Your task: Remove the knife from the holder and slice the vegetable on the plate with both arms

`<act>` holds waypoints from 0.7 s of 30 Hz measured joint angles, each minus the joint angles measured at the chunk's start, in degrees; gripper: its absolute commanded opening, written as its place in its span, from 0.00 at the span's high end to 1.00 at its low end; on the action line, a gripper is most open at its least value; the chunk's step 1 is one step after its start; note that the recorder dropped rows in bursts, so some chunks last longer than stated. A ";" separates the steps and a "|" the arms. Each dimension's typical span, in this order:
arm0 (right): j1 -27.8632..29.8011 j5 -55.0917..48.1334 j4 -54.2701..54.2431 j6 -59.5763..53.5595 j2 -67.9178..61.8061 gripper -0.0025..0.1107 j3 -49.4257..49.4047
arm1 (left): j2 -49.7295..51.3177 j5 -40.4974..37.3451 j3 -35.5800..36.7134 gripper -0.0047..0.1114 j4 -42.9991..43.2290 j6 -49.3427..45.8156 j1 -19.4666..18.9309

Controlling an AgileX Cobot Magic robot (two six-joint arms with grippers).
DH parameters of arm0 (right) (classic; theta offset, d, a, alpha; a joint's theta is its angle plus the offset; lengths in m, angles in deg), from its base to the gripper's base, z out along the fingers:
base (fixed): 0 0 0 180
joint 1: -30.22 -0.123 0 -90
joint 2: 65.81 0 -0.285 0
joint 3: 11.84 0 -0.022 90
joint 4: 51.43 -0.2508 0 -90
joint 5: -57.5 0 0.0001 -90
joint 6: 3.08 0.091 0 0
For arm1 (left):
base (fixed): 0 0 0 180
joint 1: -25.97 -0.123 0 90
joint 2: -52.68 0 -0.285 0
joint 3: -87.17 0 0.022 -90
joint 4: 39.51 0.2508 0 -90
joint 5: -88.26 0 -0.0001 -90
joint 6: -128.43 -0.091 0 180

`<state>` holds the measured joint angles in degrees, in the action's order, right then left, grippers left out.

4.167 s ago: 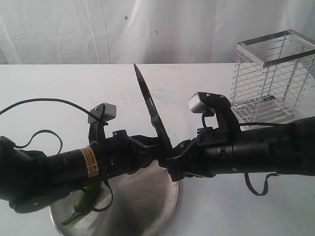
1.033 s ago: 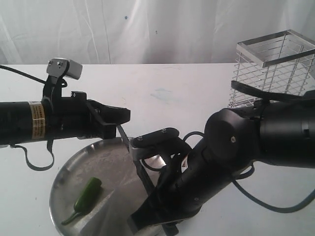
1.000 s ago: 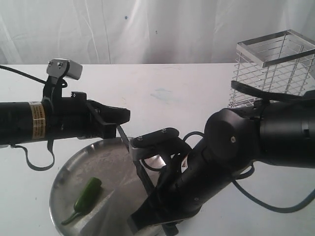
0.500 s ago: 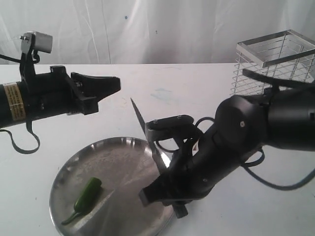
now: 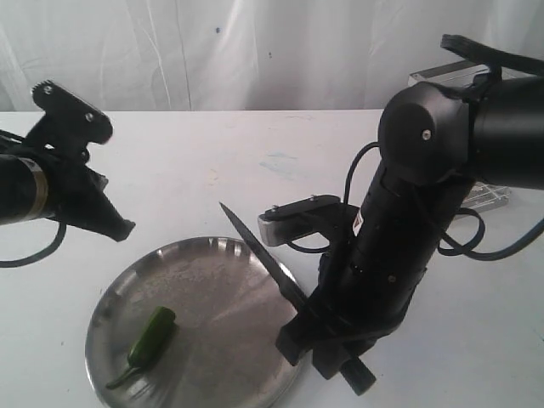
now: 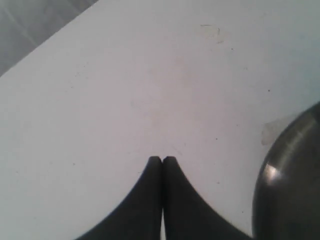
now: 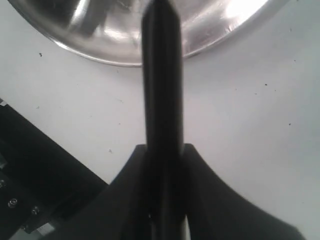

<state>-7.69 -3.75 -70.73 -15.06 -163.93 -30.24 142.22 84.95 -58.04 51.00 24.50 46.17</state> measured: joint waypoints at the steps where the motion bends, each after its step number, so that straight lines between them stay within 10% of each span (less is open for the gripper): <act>1: 0.00 0.00 0.13 -0.10 0.00 0.98 0.04 | 0.39 -0.52 0.24 0.92 0.42 -2.09 0.96; 12: 0.00 2.10 0.23 0.00 0.00 0.98 0.04 | -0.10 -3.52 0.20 0.84 -3.67 -5.36 12.90; 21: 0.00 3.22 0.01 0.43 0.00 0.98 0.04 | 2.94 -34.86 -11.28 0.89 -70.15 -73.01 12.85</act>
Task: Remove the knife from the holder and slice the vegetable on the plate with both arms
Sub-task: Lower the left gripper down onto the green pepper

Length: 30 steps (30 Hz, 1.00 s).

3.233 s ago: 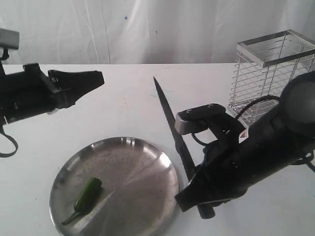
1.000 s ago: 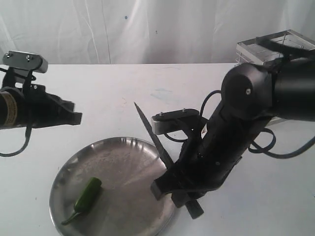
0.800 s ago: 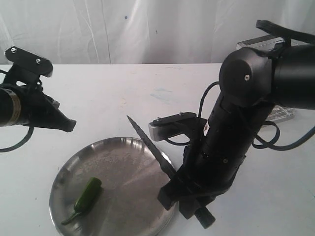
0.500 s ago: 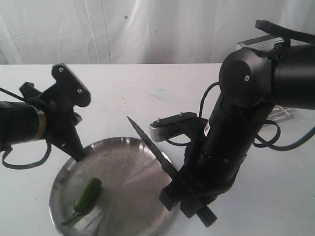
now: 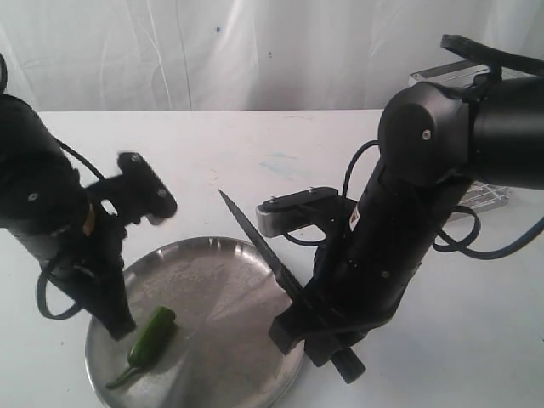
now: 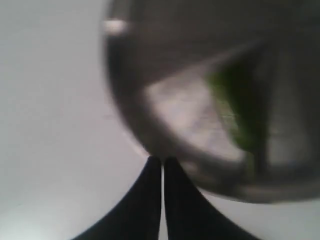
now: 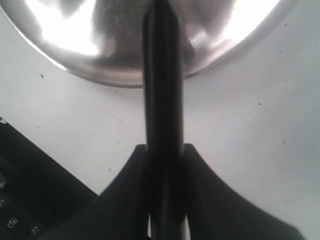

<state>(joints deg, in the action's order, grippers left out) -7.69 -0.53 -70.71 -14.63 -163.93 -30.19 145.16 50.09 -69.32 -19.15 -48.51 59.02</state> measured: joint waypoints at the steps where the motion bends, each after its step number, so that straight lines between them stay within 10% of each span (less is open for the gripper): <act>1: 0.00 0.00 -0.10 0.00 0.00 0.98 0.00 | 0.12 -0.77 -0.31 0.89 -6.43 -6.31 0.00; 8: 0.00 0.48 -0.48 0.68 0.00 0.98 0.00 | 0.12 4.68 0.13 0.77 -16.38 -15.38 0.20; 16: 0.00 2.63 -0.93 2.37 0.00 0.98 0.00 | 2.28 15.06 6.46 0.25 -11.74 -10.80 0.20; 30: 0.00 5.86 -0.69 4.14 0.00 0.98 0.00 | 5.23 21.34 8.68 0.45 -10.31 -8.56 0.20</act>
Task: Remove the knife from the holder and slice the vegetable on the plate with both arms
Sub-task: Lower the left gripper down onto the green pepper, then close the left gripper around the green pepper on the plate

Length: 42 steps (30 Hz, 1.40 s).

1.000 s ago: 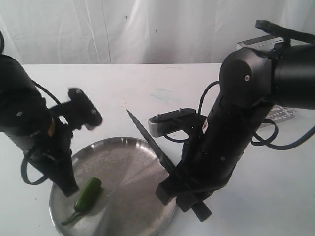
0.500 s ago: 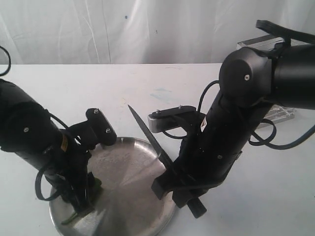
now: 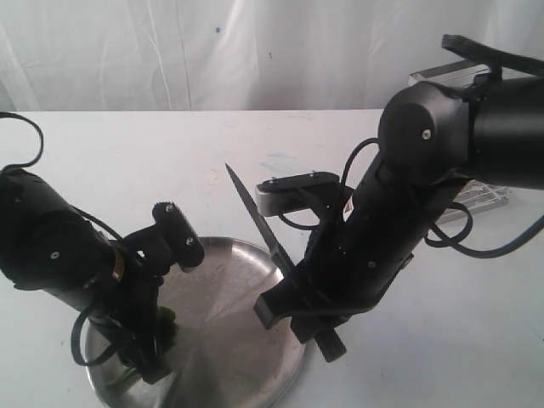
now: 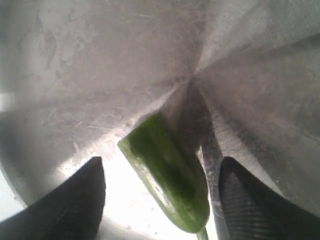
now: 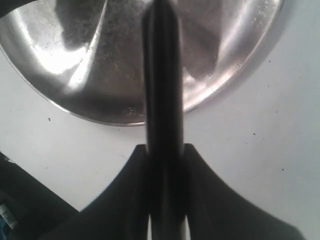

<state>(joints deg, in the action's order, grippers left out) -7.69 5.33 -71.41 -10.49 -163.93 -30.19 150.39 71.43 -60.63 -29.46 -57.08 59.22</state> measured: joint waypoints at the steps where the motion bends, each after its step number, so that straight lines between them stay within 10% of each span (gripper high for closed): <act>1: 0.00 -0.11 0.00 0.00 0.00 0.98 0.00 | 0.41 0.00 0.00 0.45 0.17 0.76 0.00; 24: 0.00 -0.62 0.00 1.23 0.00 0.98 0.00 | 4.08 -0.16 0.00 0.46 6.49 12.55 0.00; 32: 0.00 -0.62 0.00 1.44 0.00 0.98 0.00 | 4.19 -0.43 -0.29 0.96 7.38 12.67 0.00; 42: 0.00 0.38 0.61 1.44 0.00 0.98 0.00 | 3.55 1.49 -3.71 0.96 8.90 3.74 0.00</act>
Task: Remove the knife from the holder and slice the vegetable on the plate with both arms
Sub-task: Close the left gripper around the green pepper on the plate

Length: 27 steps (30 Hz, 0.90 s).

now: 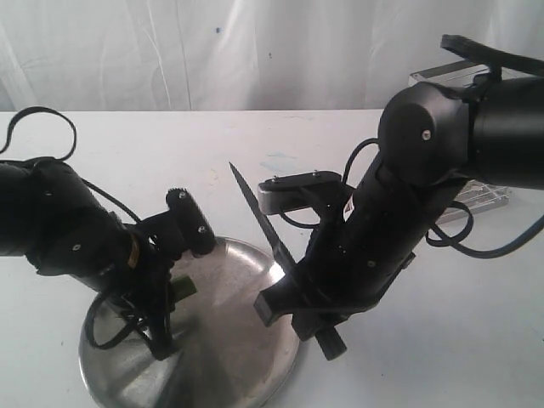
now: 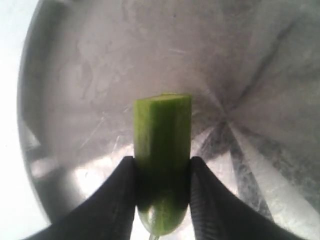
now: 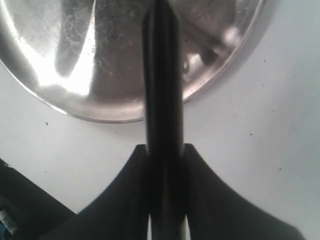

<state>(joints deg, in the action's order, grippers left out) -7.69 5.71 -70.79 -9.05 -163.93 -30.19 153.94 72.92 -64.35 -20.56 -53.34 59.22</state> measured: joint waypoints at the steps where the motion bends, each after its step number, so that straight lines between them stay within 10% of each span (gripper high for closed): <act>1: 0.00 0.08 0.00 0.00 0.00 0.98 0.00 | 0.42 1.21 0.40 0.96 -0.31 -0.88 0.00; 27: 0.11 -1.05 6.44 9.88 -0.09 0.98 0.00 | 1.64 5.27 1.32 0.86 -3.33 -3.22 0.25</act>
<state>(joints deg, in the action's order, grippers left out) -7.59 4.66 -64.36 0.83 -164.02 -30.19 155.58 78.19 -63.03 -23.89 -56.55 59.47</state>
